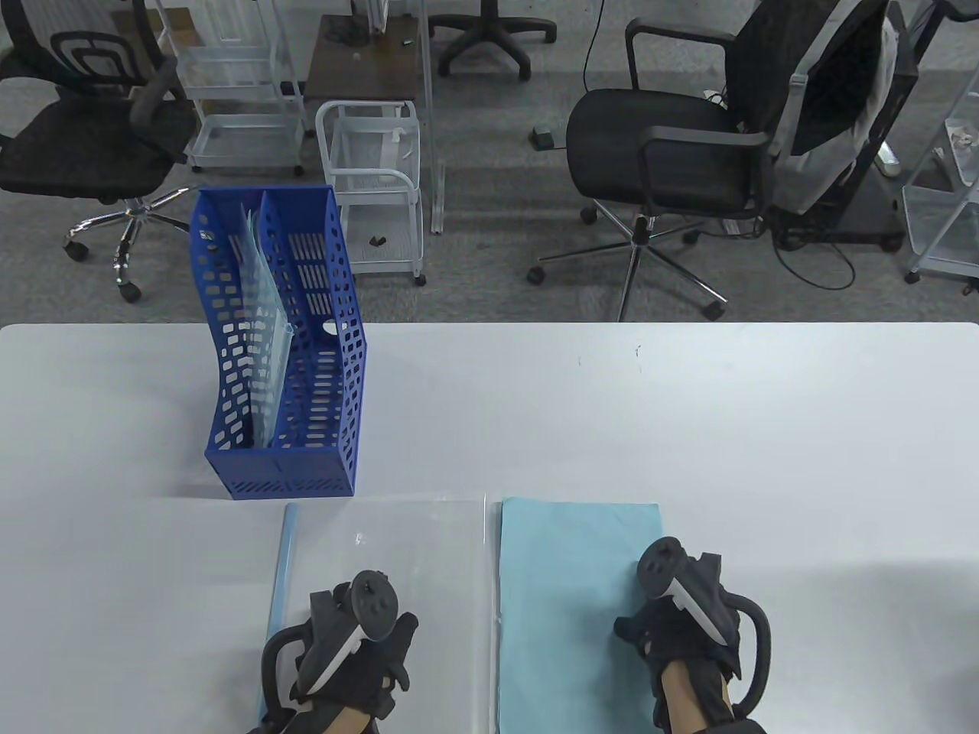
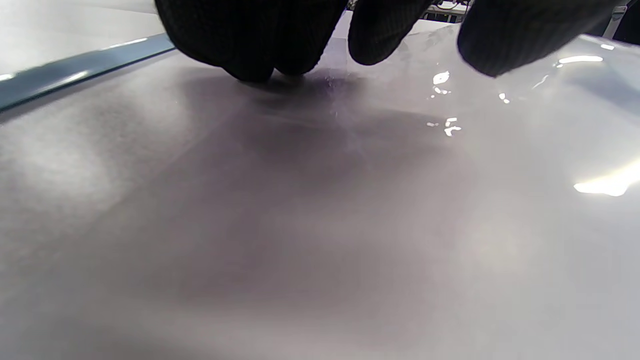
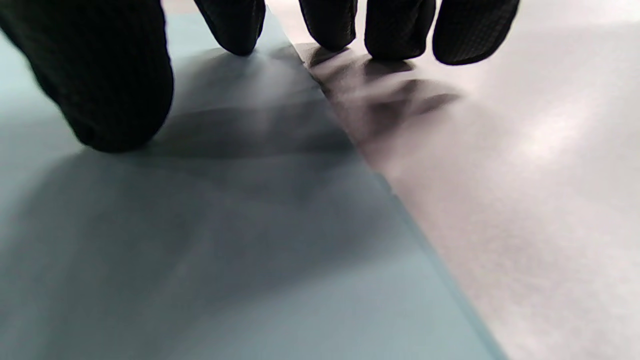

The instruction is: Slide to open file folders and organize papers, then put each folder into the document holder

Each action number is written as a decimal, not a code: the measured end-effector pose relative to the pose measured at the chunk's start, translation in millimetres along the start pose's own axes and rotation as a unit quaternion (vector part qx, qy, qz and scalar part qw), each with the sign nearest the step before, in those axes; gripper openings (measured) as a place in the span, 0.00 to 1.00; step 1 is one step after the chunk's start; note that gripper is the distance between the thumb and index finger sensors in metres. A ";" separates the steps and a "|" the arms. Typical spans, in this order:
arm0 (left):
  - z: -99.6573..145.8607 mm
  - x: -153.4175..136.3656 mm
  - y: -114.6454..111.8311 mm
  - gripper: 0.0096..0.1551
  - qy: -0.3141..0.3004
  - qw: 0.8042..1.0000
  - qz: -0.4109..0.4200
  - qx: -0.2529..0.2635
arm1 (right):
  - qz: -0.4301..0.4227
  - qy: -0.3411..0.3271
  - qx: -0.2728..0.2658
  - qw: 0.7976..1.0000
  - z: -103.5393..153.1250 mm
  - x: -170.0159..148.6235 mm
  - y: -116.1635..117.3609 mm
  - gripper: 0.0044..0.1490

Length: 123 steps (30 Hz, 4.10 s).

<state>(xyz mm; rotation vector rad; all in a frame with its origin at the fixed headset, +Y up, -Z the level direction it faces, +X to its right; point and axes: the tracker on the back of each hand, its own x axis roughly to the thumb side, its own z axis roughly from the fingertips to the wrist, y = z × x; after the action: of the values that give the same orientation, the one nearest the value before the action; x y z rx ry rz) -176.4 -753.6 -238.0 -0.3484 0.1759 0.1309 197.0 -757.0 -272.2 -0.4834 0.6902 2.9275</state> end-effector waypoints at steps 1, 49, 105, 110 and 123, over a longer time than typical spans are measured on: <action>-0.6 -1.3 0.6 0.44 -0.004 1.000 0.007 -0.002 | 0.001 0.001 0.000 1.000 0.1 0.2 0.0 0.57; -16.1 84.0 -1.2 0.45 -0.110 0.967 0.207 -0.098 | 0.005 -0.005 0.005 1.000 -1.3 2.9 0.3 0.58; 8.5 -26.6 19.2 0.27 -0.414 0.727 0.547 0.019 | -0.564 -0.391 -0.144 0.713 64.5 22.2 -36.5 0.24; 2.2 -33.5 8.2 0.35 -0.367 0.726 0.580 0.044 | -0.544 -0.405 -0.088 0.730 59.1 27.5 -29.3 0.46; 1.0 -35.4 3.7 0.35 -0.341 0.702 0.624 0.041 | -0.564 -0.375 -0.109 0.728 60.3 30.7 -22.7 0.45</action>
<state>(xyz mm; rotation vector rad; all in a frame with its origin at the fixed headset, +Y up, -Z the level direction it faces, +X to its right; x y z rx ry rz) -211.4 -753.3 -231.4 -0.0106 -0.3625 1.5968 154.7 -708.9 -240.6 0.2543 -0.1079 1.7226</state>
